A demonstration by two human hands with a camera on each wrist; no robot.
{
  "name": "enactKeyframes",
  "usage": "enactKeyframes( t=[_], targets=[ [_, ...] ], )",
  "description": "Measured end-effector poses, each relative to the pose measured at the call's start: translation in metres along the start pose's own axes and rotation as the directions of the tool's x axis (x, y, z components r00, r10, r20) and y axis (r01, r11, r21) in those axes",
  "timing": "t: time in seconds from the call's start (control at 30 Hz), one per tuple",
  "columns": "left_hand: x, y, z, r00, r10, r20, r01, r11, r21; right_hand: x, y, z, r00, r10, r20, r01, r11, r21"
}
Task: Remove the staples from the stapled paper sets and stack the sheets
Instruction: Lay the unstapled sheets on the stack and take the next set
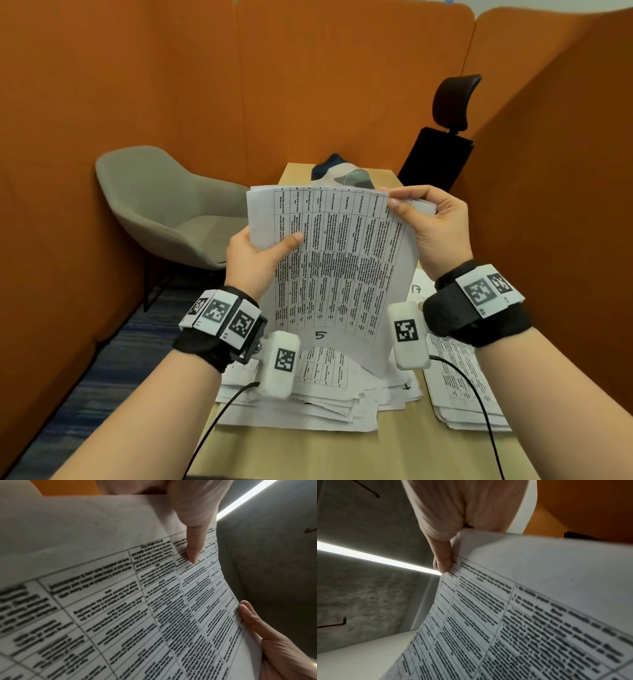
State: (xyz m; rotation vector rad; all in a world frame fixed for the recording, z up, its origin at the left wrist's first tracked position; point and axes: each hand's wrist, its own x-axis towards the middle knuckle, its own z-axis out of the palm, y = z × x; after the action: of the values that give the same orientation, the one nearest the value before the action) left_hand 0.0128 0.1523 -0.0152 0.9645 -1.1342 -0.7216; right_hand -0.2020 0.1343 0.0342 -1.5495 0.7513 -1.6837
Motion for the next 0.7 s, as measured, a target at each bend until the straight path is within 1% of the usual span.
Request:
enactKeyframes(
  t=[0.1, 0.4, 0.6, 0.7],
  targets=[
    [0.0, 0.0, -0.001, 1.0, 0.0, -0.003, 0.0, 1.0, -0.013, 0.001, -0.002, 0.0, 1.0, -0.018, -0.024, 0.018, 1.0, -0.001],
    [-0.004, -0.012, 0.007, 0.997, -0.077, 0.003, 0.077, 0.997, 0.006, 0.002, 0.006, -0.001, 0.991, -0.043, -0.128, 0.02, 0.984, -0.175],
    [-0.006, -0.018, 0.009, 0.996, -0.091, 0.013, 0.091, 0.996, 0.009, 0.003, 0.006, -0.002, 0.989, -0.062, -0.136, 0.023, 0.961, -0.275],
    [-0.008, -0.022, 0.008, 0.996, -0.087, 0.018, 0.087, 0.996, 0.01, 0.001, 0.009, -0.004, 0.994, -0.066, -0.085, 0.04, 0.96, -0.277]
  ],
)
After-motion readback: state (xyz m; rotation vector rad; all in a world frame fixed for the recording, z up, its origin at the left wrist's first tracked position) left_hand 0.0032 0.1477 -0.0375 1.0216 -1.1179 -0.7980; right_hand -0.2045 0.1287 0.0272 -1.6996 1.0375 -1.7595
